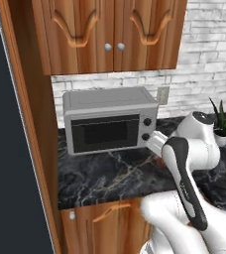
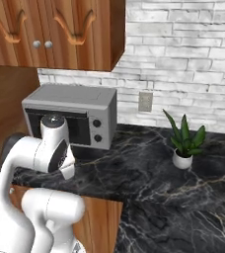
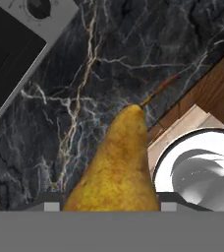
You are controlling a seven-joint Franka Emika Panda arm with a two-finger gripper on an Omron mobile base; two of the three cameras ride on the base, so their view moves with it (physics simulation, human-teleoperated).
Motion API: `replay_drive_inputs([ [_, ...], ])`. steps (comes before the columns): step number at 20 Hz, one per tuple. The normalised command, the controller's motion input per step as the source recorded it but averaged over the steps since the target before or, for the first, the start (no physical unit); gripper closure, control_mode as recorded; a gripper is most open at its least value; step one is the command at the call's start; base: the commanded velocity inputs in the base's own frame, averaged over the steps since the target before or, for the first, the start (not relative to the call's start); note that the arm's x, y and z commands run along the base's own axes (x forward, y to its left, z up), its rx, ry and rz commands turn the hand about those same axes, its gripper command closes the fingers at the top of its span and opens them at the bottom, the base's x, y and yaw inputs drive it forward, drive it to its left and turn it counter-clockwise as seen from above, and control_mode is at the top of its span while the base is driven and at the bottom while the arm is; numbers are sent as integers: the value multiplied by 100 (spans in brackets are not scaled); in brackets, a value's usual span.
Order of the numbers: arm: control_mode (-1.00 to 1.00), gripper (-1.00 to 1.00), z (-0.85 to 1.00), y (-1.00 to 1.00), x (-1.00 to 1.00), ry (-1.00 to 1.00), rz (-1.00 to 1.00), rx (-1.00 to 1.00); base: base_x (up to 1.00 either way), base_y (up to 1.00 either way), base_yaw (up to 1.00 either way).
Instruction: Place the pear in the correct fridge rack based on whether it is a fruit or vegetable. Finally, close the fridge door.
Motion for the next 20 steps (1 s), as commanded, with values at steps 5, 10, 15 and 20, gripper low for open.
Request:
replay_drive_inputs([
  [5, 100, 100, 0, 0, 0, 0, 0, 0, -100, 2, -2],
  [10, 100, 100, 0, 0, 0, 0, 0, 0, -100, 35, 0],
  [15, 100, 100, 0, 0, 0, 0, 0, 0, -100, 60, 0],
  [20, 100, 100, 0, 0, 0, 0, 0, 0, -86, 98, 0],
])
